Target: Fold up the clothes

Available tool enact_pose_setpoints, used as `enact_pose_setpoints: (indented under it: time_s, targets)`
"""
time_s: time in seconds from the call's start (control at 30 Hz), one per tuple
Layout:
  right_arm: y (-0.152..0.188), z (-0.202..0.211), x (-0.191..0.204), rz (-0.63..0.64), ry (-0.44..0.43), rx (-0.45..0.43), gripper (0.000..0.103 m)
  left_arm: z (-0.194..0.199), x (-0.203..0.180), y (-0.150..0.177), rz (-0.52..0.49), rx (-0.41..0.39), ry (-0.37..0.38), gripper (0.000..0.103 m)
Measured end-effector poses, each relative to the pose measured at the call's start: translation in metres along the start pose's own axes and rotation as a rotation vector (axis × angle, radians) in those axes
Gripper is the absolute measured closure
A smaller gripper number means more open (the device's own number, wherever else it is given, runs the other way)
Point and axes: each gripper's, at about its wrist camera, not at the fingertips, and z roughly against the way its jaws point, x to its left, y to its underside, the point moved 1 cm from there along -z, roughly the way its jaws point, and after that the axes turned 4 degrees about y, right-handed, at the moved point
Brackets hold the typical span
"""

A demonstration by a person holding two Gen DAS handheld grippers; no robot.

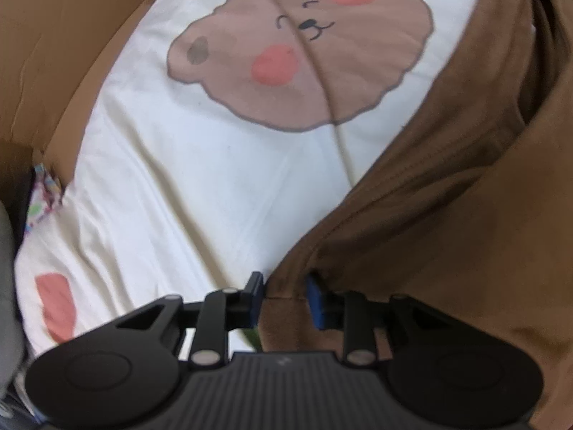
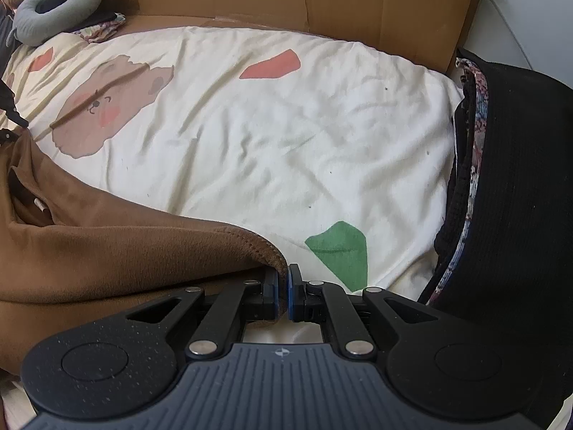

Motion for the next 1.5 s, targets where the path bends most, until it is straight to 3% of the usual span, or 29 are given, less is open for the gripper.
enact_pose_setpoints:
  time_s: [0.17,0.23,0.43,0.67,0.9,1.3,1.5]
  targets:
    - [0.0,-0.002,0.001,0.003,0.001,0.001,0.1,-0.002,-0.001,0.005,0.065,-0.022,0.007,0.08]
    - [0.0,-0.002,0.001,0.003,0.001,-0.003,0.1,-0.001,-0.002,0.008,0.102,-0.028,0.014,0.087]
    - [-0.001,0.002,0.001,0.01,0.007,-0.025,0.1,0.014,-0.009,0.015,0.132,-0.052,-0.033,0.094]
    - [-0.002,0.013,0.002,0.02,0.04,-0.08,0.1,0.051,-0.004,0.031,0.129,-0.075,-0.1,0.098]
    - [-0.014,0.018,0.007,0.073,0.064,-0.13,0.101,0.053,0.038,0.039,0.191,-0.098,-0.225,0.099]
    - [-0.078,-0.007,0.012,0.21,0.116,-0.188,0.101,0.057,0.072,0.045,0.322,-0.13,-0.341,0.099]
    - [-0.117,-0.036,0.007,0.203,0.104,-0.132,0.101,0.042,0.087,0.038,0.371,-0.124,-0.37,0.099]
